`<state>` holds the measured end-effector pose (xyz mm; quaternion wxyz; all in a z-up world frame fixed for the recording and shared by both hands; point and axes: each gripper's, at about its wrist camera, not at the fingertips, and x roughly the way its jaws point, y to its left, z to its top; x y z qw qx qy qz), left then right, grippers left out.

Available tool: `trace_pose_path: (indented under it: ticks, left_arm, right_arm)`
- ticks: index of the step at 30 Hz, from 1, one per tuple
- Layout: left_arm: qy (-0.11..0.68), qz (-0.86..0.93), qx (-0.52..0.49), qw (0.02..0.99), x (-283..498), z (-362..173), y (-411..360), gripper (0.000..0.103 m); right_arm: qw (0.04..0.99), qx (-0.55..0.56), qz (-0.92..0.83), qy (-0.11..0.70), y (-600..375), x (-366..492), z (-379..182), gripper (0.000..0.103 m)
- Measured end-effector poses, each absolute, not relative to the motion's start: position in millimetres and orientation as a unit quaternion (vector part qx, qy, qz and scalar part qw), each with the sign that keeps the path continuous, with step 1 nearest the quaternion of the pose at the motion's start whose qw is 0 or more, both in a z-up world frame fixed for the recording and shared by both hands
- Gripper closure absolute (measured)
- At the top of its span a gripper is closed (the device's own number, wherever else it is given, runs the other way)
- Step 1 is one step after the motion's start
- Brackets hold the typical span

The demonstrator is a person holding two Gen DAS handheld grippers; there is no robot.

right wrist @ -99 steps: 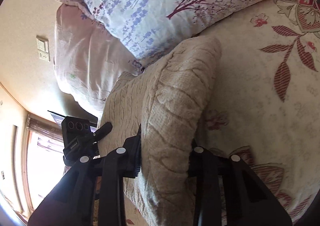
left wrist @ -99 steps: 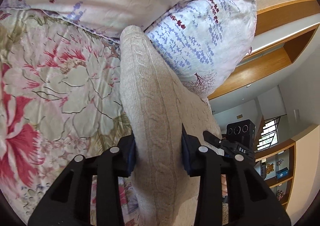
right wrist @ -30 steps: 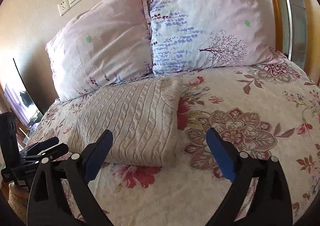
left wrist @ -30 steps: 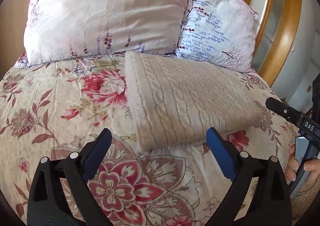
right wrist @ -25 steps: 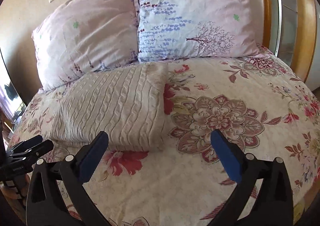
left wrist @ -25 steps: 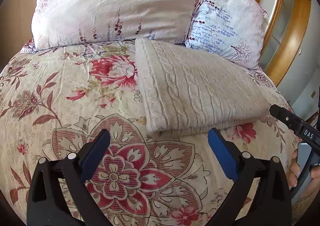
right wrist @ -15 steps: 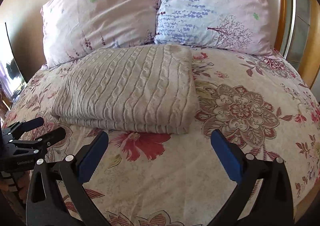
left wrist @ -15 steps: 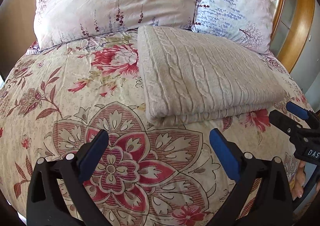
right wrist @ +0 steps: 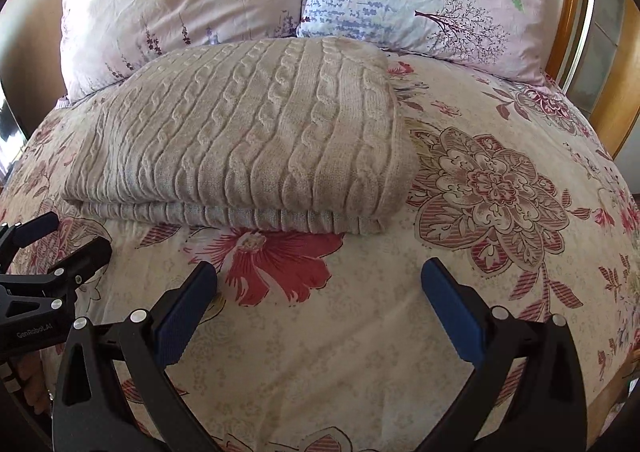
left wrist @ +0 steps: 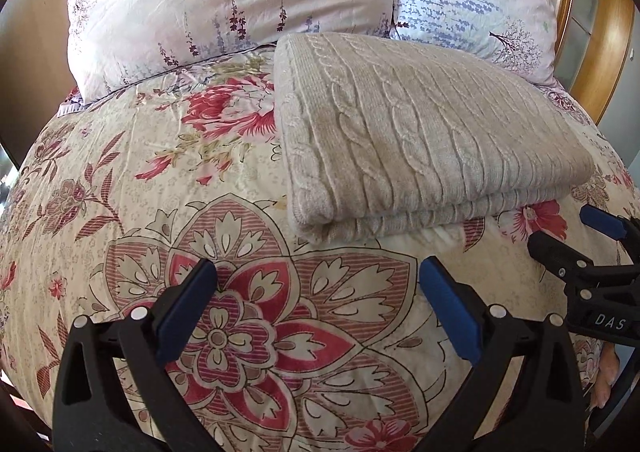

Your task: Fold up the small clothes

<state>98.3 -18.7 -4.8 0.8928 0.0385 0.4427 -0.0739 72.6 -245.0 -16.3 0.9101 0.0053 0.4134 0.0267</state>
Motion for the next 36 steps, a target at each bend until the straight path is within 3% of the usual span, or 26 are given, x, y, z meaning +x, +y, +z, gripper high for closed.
trace_pose_path:
  ticks: [36]
  left_arm:
    - [0.44, -0.076, 0.038, 0.894, 98.4, -5.8, -18.6, 0.002]
  right_arm:
    - [0.911, 0.006, 0.029, 0.41, -245.9, 72.4, -16.6, 0.001]
